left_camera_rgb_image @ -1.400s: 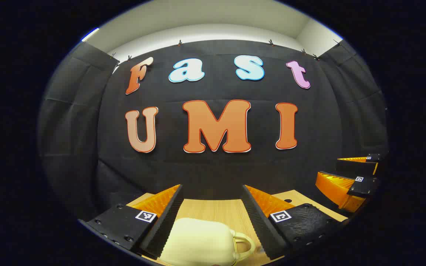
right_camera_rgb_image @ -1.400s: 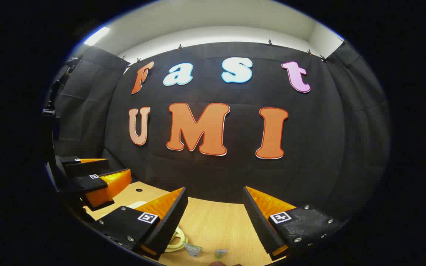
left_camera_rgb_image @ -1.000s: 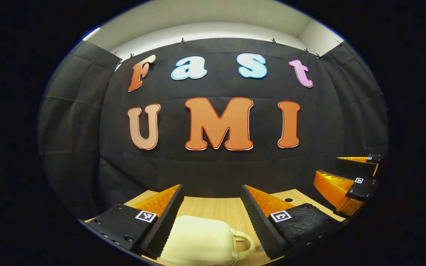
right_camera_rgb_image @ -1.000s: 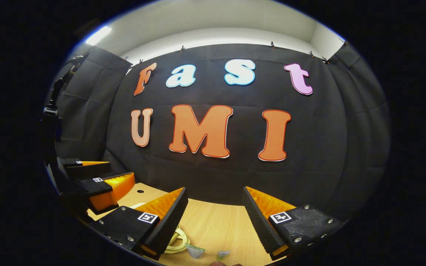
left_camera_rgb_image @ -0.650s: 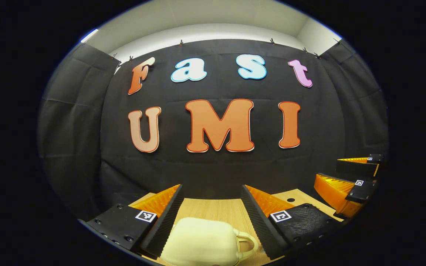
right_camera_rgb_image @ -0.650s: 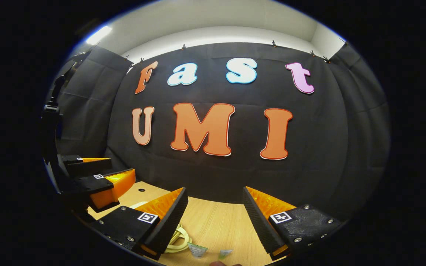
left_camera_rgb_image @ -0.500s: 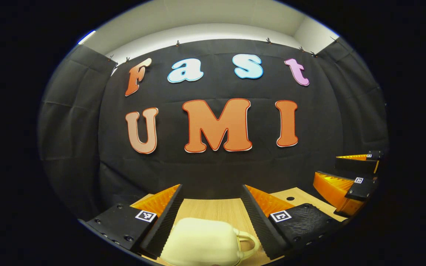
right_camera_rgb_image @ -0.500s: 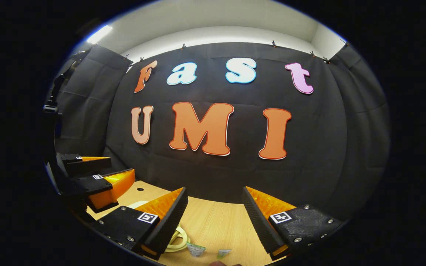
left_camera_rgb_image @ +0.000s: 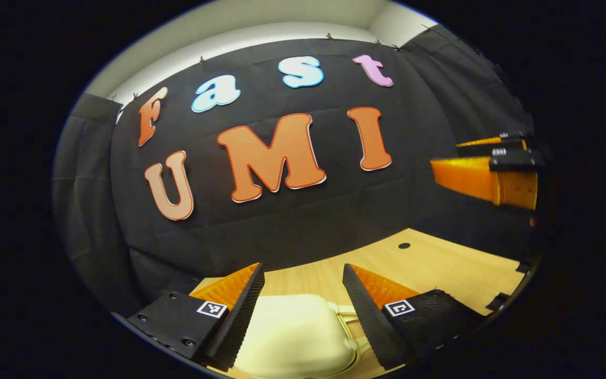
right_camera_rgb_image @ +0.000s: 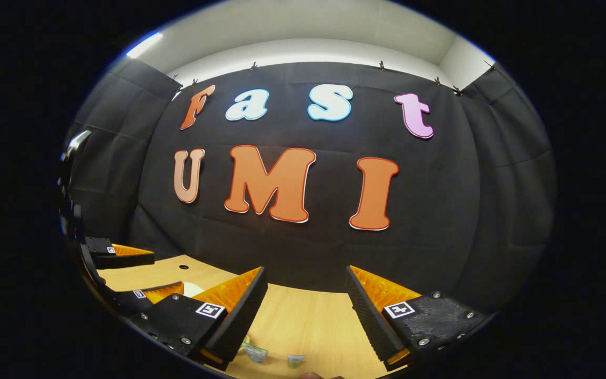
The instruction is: First open the suitcase, pack the skin care products into it, and then close the suitcase.
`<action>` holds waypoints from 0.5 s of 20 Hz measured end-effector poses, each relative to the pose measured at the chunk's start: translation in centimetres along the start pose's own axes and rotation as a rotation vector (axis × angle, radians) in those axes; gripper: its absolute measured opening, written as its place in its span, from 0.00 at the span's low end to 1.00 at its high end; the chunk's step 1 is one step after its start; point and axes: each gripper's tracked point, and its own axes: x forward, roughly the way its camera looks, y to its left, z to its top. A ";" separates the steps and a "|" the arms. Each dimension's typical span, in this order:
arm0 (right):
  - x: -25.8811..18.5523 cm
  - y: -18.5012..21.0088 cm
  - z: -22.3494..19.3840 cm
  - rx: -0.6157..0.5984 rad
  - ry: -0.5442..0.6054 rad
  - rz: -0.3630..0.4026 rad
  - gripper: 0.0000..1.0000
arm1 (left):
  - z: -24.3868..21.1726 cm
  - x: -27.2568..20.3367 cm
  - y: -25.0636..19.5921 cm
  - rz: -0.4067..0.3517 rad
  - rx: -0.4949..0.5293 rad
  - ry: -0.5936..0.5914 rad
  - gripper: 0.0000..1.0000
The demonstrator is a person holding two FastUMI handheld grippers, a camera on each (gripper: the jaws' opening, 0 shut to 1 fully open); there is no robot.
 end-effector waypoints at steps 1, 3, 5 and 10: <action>-0.1 -0.5 -0.3 -0.003 0.004 -0.011 0.94 | -0.8 0.2 -0.7 -0.021 0.031 0.017 0.93; -0.4 -1.7 -1.0 -0.006 0.018 -0.030 0.94 | -3.0 1.0 -2.2 -0.059 0.098 0.058 0.93; -0.6 -2.5 -1.5 -0.004 0.031 -0.038 0.94 | -5.0 1.4 -3.6 -0.096 0.176 0.088 0.93; -1.3 -5.2 -2.8 -0.003 0.055 -0.061 0.94 | -12.2 2.6 -6.8 -0.190 0.362 0.189 0.93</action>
